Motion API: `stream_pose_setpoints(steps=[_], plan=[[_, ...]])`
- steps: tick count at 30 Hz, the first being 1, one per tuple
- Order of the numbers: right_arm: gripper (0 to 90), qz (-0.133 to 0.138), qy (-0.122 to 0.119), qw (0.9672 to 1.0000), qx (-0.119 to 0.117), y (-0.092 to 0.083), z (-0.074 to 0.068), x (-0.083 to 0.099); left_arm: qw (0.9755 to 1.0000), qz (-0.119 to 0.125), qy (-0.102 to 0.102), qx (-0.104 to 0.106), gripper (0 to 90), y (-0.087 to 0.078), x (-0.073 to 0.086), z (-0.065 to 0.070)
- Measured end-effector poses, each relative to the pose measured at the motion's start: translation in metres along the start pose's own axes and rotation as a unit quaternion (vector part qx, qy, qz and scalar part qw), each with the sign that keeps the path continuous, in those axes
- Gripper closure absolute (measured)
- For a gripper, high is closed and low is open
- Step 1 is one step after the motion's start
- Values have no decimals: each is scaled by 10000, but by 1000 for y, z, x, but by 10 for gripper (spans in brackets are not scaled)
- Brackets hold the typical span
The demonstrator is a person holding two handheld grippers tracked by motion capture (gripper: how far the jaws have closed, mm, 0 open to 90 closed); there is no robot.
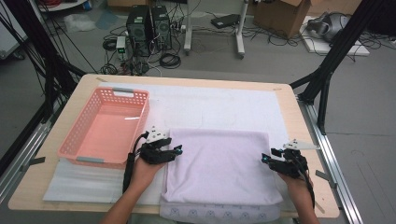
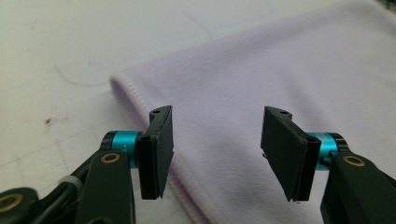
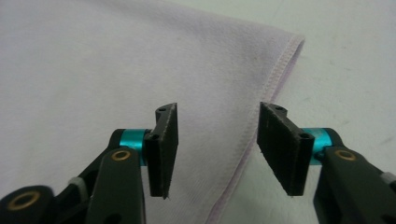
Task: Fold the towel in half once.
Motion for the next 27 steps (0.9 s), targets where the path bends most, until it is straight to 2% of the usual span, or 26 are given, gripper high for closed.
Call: stream_pose_setpoints(steps=[2, 6, 8, 11, 12, 14, 17, 20, 22, 24, 27], plan=[[439, -72, 24, 10000, 41, 7, 3, 0, 9997, -169, -128, -121, 434, 4, 3, -4], [417, -192, 32, 9998, 88, 16, 7, 0, 9988, -225, -341, -282, 434, 6, 3, -9], [413, -227, 31, 9997, 127, 18, 9, 0, 9986, -263, -362, -279, 432, 7, 4, -10], [414, -240, 60, 9995, 175, 18, 8, 0, 9986, -355, -167, -347, 407, 8, 4, -7], [414, -244, 44, 9995, 202, 18, 8, 0, 9982, -402, 21, -438, 410, 8, 4, -6], [416, -261, 28, 9993, 263, 18, 7, 1, 9967, -442, 245, -630, 418, 9, 4, -3], [420, -272, 11, 9991, 337, 17, 8, 1, 9962, -431, 134, -750, 375, 12, 3, -5], [497, -288, 36, 9992, 267, 17, 6, 1, 9966, -437, 48, -698, 361, 12, 4, -5], [590, -288, 32, 9994, 176, 17, 3, 1, 9964, -444, 104, -717, 378, 12, 4, -5], [703, -302, 0, 9995, 35, 18, 0, 0, 9962, -438, 57, -751, 401, 12, 4, -6], [783, -329, 181, 9992, -143, 18, -2, 0, 9961, -392, -52, -783, 465, 11, 3, -9]])
Point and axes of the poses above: each handheld gripper's, and its own axes: y roughly forward along the jaws, x roughly out of its underside, z roughly to its right, the point moved 7 cm from there along y, roughly forward along the jaws, and after that the axes turned 4 degrees about -x, right-handed, at the moved point
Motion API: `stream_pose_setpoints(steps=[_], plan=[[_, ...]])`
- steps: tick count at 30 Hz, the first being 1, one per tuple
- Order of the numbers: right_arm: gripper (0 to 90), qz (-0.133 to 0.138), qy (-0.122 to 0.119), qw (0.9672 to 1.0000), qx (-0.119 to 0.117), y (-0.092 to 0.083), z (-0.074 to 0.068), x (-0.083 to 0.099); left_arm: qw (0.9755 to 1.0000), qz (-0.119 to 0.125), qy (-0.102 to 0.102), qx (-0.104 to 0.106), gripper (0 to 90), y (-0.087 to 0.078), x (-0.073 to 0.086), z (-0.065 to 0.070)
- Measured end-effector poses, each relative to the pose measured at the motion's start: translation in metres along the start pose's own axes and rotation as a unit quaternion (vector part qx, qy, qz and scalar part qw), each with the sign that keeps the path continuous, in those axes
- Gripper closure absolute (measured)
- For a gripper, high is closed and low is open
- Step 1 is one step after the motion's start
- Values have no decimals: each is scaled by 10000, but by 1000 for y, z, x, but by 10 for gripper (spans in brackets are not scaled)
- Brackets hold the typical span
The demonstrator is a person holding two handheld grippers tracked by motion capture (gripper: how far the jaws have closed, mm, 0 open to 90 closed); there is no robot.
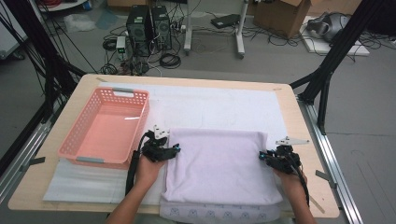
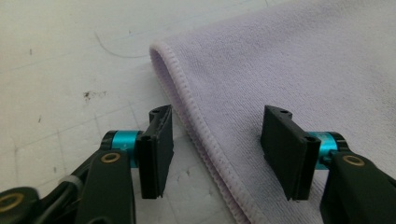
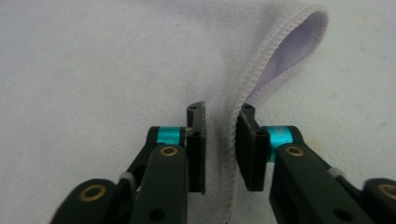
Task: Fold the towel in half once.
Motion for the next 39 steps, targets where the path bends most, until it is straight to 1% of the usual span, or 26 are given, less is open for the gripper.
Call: stream_pose_setpoints(steps=[2, 4, 7, 8, 9, 10, 11, 12, 13, 16, 20, 23, 25, 26, 27, 28, 30, 31, 32, 33, 34, 36, 37, 39], plan=[[800, 1, 79, 10000, -60, 0, 0, 0, 9999, 17, -101, -10, 514, -1, 0, -2], [808, -1, 68, 10000, -72, 0, -1, 0, 9999, 27, -118, -35, 529, -1, 0, -3], [807, 0, 32, 10000, -94, 0, 0, 0, 9999, 53, -22, -82, 532, -2, 0, -1], [807, 1, 31, 9999, -100, 0, 0, 0, 9999, 101, 38, 28, 547, -2, 0, 1], [807, 2, 25, 10000, -91, 0, 0, 0, 9997, 114, 208, 39, 651, -3, 0, 3], [807, -1, -15, 10000, -64, 0, 0, 0, 9992, 140, 361, -36, 642, -3, 0, 6], [807, -17, 2, 10000, -56, -1, -1, 0, 9989, 154, 439, -10, 671, -4, 0, 8], [807, -15, -2, 10000, -57, -1, -1, 0, 9990, 138, 431, 21, 700, -3, 0, 8], [807, -3, -3, 10000, -59, -1, -1, 0, 9993, 127, 331, 91, 717, -3, 0, 8], [807, -6, 1, 10000, -66, -1, -1, 0, 9991, 104, 342, 215, 796, -3, 0, 10], [807, 3, 30, 10000, -89, 0, 0, 0, 9994, 70, 170, 306, 829, -3, 0, 9], [812, 0, 61, 9999, -96, -1, 0, 0, 9995, 49, 57, 319, 842, -4, 0, 10], [829, 20, 69, 9999, -132, -1, 0, 0, 9992, 104, -58, 378, 846, -4, -2, 10], [836, 41, 39, 9999, -150, -1, 1, -1, 9989, 177, -121, 409, 847, -5, -5, 10], [840, 79, 77, 9998, -173, -2, 1, -1, 9984, 284, -207, 437, 848, -7, -9, 10], [846, 136, 59, 9997, -186, -2, 2, -3, 9982, 296, -236, 472, 849, -7, -14, 10], [857, 291, 29, 9994, -156, -4, 6, -8, 9983, 334, -117, 470, 849, -7, -28, 10], [857, 367, 67, 9992, -135, -5, 9, -11, 9982, 368, -86, 458, 849, -6, -36, 10], [858, 445, 130, 9988, -172, -5, 11, -15, 9980, 418, -102, 472, 849, -5, -44, 9], [858, 508, 157, 9985, -160, -6, 14, -19, 9978, 469, -133, 447, 849, -4, -52, 7], [858, 568, 143, 9982, -89, -6, 16, -24, 9977, 529, -167, 401, 849, -3, -58, 4], [858, 651, 149, 9978, 1, -8, 21, -32, 9971, 593, -287, 391, 849, 0, -69, -2], [859, 750, 169, 9970, 15, -10, 24, -39, 9968, 646, -304, 371, 849, 1, -73, -6], [858, 908, 185, 9957, 62, -12, 30, -50, 9953, 798, -366, 410, 849, 3, -81, -11]])
Point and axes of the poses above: each handheld gripper's, and its own axes: y roughly forward along the jaws, x roughly out of its underside, z roughly to its right, the point moved 7 cm from there along y, roughly forward along the jaws, and after that the axes turned 4 degrees about -x, right-handed, at the moved point
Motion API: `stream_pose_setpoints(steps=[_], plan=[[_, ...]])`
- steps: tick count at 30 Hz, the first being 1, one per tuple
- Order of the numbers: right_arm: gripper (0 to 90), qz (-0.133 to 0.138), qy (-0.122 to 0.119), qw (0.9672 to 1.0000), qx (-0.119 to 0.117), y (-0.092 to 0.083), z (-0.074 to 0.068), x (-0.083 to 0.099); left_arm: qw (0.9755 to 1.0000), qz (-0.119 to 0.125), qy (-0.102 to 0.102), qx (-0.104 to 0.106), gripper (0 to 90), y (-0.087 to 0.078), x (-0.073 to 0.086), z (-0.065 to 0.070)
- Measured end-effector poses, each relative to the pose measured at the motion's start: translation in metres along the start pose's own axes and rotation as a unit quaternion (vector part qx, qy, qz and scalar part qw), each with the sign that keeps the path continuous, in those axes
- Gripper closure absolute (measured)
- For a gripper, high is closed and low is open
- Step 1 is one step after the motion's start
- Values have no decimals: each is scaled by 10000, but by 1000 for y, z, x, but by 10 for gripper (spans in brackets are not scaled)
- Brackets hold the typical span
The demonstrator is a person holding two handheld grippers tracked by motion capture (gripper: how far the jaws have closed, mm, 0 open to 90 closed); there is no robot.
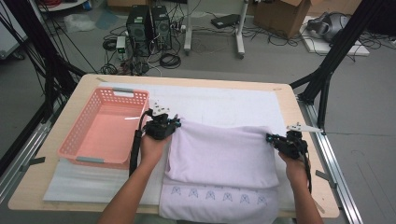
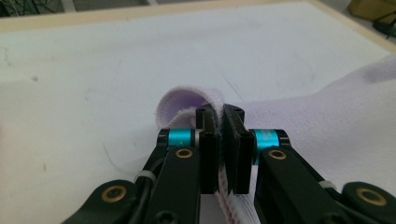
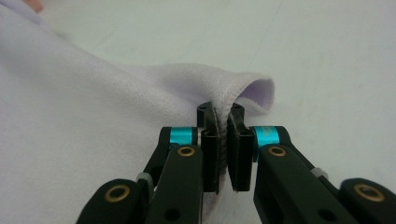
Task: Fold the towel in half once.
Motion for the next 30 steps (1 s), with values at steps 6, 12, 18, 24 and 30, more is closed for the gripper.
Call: stream_pose_setpoints(steps=[6, 12, 18, 24, 30], plan=[[858, 218, -96, 9995, 219, 11, 14, -28, 9988, 453, -176, 16, 849, 16, -11, -10], [858, 483, -80, 9980, 405, 24, 25, -50, 9966, 687, -452, 4, 848, 32, -8, -20], [696, 87, 338, 9975, 612, 46, 34, -41, 9986, 247, -442, 173, 671, 40, 6, -17], [627, 254, 338, 9977, 521, 25, 30, -37, 9979, 425, -260, 421, 563, 24, 10, -5], [613, 261, 177, 9991, 289, -5, 18, -23, 9969, 444, -99, 640, 543, 3, 19, 9]])
Point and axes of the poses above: each handheld gripper's, and its own axes: y roughly forward along the jaws, x roughly out of its underside, z roughly to its right, the point moved 7 cm from there along y, roughly forward along the jaws, and after that the axes turned 4 degrees about -x, right-handed, at the moved point
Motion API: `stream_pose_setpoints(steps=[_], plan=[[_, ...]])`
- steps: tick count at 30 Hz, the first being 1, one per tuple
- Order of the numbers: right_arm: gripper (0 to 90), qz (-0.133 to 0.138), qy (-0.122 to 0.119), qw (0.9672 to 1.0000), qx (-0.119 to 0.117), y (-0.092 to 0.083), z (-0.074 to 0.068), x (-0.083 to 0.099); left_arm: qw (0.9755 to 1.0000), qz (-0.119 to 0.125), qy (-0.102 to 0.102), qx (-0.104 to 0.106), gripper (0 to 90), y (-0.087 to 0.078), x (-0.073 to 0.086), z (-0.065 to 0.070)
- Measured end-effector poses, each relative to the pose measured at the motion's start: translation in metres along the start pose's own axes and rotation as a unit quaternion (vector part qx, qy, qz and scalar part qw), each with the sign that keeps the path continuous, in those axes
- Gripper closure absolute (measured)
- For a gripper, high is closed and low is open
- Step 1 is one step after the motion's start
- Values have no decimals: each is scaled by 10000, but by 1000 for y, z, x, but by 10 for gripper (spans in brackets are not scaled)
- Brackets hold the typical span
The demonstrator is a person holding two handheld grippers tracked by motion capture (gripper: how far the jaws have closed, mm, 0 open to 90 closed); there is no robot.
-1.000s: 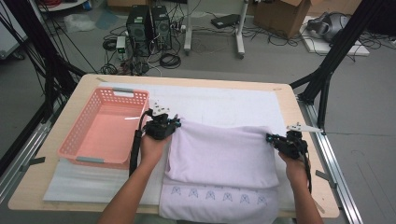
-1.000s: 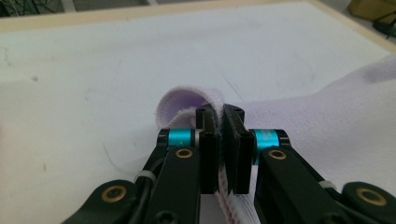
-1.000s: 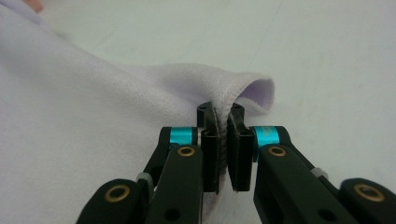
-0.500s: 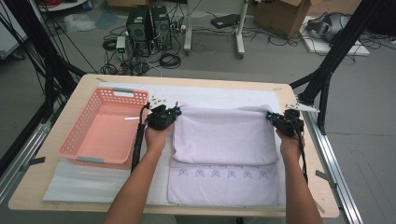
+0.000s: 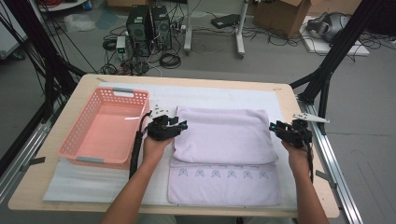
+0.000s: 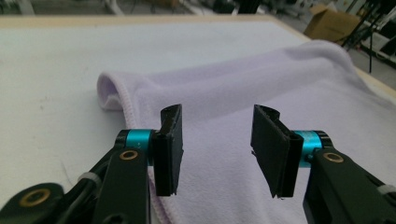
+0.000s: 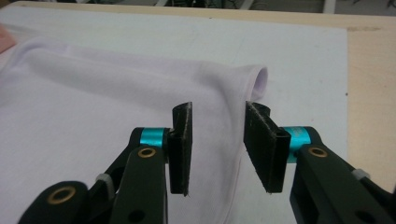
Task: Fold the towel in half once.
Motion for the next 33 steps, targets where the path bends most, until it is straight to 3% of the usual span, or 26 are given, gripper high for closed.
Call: stream_pose_setpoints(steps=[4, 9, 14, 19, 20, 23, 26, 29, 33], plan=[[569, -21, -49, 9999, -164, -21, -8, 18, 9999, 58, 0, 86, 540, -16, 9, 8], [569, -90, -74, 9997, -195, -44, -15, 48, 9997, 82, 158, 172, 535, -40, 20, 20], [589, -134, -53, 9995, -285, -62, -22, 71, 9997, -62, -193, 128, 489, -64, 42, 18], [629, -114, -42, 9993, -346, -74, -29, 82, 9997, -204, -48, 161, 517, -85, 61, 23], [642, -110, -16, 9993, -360, -76, -32, 85, 9993, -263, -58, 249, 534, -88, 65, 25], [669, -240, -143, 9990, -357, -78, -37, 93, 9986, -367, -97, 363, 567, -93, 75, 30], [710, -351, -236, 9986, -332, -81, -41, 98, 9978, -597, 13, 282, 571, -92, 81, 32], [822, -475, -269, 9975, -458, -81, -45, 101, 9973, -648, -14, 355, 577, -91, 82, 34], [790, -608, -471, 9959, -486, -72, -51, 101, 9943, -999, 65, 366, 593, -84, 86, 38]])
Point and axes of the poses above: each handheld gripper's, and its own axes: y roughly forward along the jaws, x roughly out of its underside, z roughly to its right, the point moved 7 cm from there along y, roughly forward along the jaws, and after that the axes turned 4 degrees about -x, right-handed, at the moved point
